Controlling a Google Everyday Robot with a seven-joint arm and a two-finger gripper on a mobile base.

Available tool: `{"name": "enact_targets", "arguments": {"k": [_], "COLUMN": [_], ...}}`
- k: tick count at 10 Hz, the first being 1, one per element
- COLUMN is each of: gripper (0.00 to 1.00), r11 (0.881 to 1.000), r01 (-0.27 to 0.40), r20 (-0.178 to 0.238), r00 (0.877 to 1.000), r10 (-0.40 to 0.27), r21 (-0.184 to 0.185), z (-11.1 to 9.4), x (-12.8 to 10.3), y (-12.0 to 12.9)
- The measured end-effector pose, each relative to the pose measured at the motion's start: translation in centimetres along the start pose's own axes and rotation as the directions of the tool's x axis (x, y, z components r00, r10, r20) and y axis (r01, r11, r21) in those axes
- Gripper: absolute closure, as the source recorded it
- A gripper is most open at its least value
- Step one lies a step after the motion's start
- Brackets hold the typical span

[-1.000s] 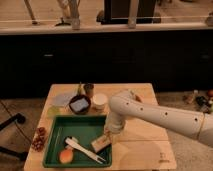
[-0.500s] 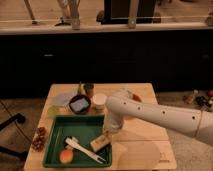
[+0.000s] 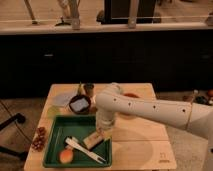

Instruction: Place eraser in tray

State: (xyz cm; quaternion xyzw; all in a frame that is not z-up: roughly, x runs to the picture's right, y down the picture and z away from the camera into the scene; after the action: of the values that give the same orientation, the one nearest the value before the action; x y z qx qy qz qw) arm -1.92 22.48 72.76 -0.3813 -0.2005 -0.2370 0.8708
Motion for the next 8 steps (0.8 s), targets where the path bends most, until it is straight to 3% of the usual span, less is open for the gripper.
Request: {"name": "enact_targets", "arguments": {"k": [4,8], "gripper": [0.97,0.97], "r11": [1.0,1.0], "r01": [0.016,0.025], "r20": [0.045,0.057], "r00": [0.999,0.998], "r10": [-0.016,-0.026], "r21": [0.008,0.011], "z": [0.9,1.8], "x": [-0.3,-0.9], "y": [-1.1,-3.1]}}
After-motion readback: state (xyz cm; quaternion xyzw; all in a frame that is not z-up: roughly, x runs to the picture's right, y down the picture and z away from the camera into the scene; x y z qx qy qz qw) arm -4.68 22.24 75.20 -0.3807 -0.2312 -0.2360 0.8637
